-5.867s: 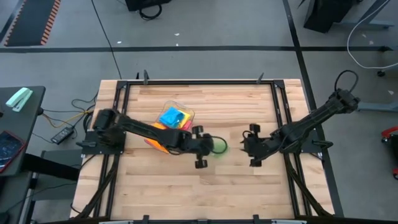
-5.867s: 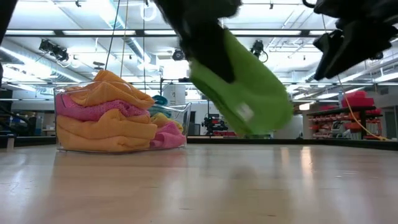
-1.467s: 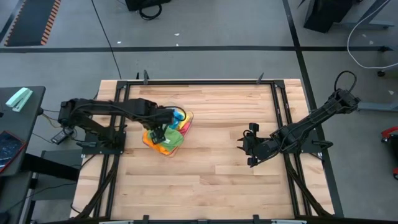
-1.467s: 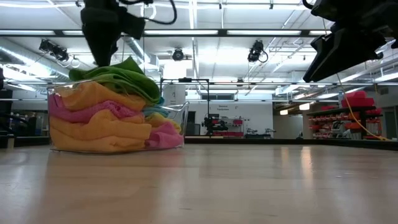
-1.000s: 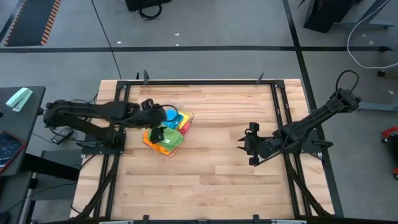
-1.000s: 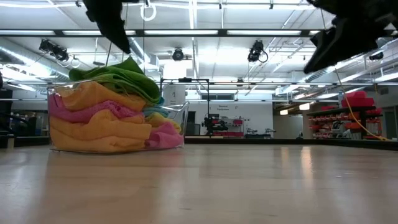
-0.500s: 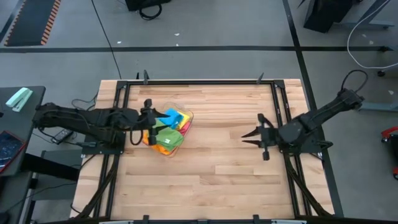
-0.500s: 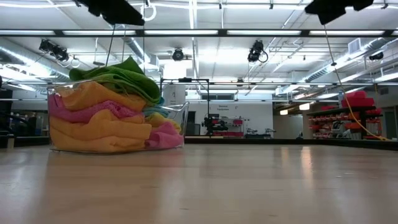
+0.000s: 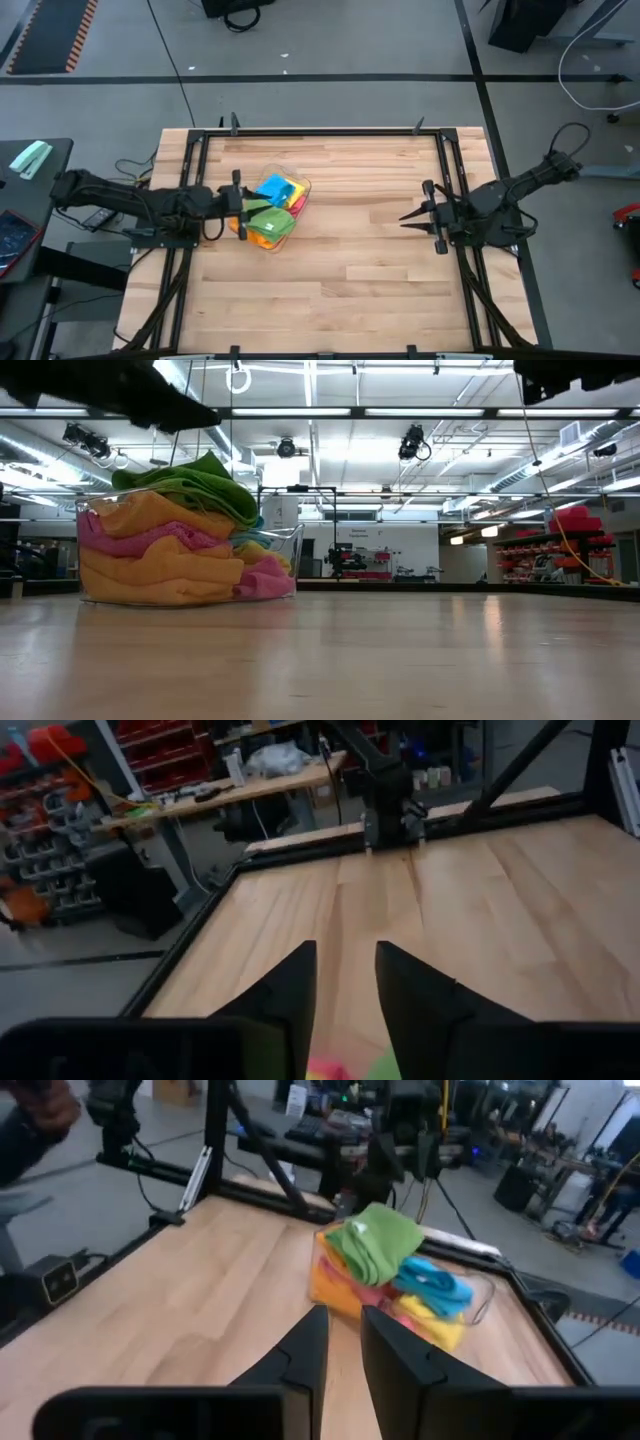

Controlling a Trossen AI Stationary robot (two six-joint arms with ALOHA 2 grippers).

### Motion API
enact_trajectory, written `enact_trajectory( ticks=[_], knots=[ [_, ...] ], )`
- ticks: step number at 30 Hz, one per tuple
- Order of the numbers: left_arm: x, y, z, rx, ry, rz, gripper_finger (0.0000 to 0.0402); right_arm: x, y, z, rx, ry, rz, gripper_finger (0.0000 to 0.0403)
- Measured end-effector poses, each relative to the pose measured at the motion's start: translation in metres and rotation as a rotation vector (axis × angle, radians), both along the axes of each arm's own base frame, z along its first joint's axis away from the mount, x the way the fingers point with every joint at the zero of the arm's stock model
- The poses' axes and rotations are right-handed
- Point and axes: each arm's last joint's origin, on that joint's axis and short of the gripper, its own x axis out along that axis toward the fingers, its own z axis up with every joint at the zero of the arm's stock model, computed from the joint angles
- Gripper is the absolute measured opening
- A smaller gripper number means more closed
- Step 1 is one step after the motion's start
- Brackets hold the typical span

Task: Fold microfiber towels
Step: Return to Home Position

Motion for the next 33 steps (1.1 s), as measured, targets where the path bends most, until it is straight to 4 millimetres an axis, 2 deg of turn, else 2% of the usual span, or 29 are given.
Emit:
enact_trajectory(
  ticks=[5, 12, 25, 29, 33],
  knots=[
    [-0.015, 0.005, -0.02, 0.002, -0.118, 0.02, 0.0076, -0.011, -0.014, -0.015, 0.044, -0.097, 0.047, 0.0064],
    [-0.034, 0.01, -0.024, -0.015, -0.196, 0.033, 0.0008, -0.015, -0.034, -0.038, 0.067, -0.173, 0.048, 0.0046],
    [-0.052, 0.011, -0.075, -0.153, -0.176, 0.047, 0.0016, -0.012, -0.054, -0.085, 0.112, -0.257, -0.018, 0.0045],
    [-0.053, 0.011, -0.088, -0.219, -0.066, 0.067, 0.0016, -0.012, -0.054, -0.086, 0.113, -0.25, -0.019, 0.0045],
    [-0.053, 0.011, -0.091, -0.248, -0.049, 0.076, 0.0007, -0.012, -0.055, -0.083, 0.063, -0.285, -0.037, 0.0045]
  ],
)
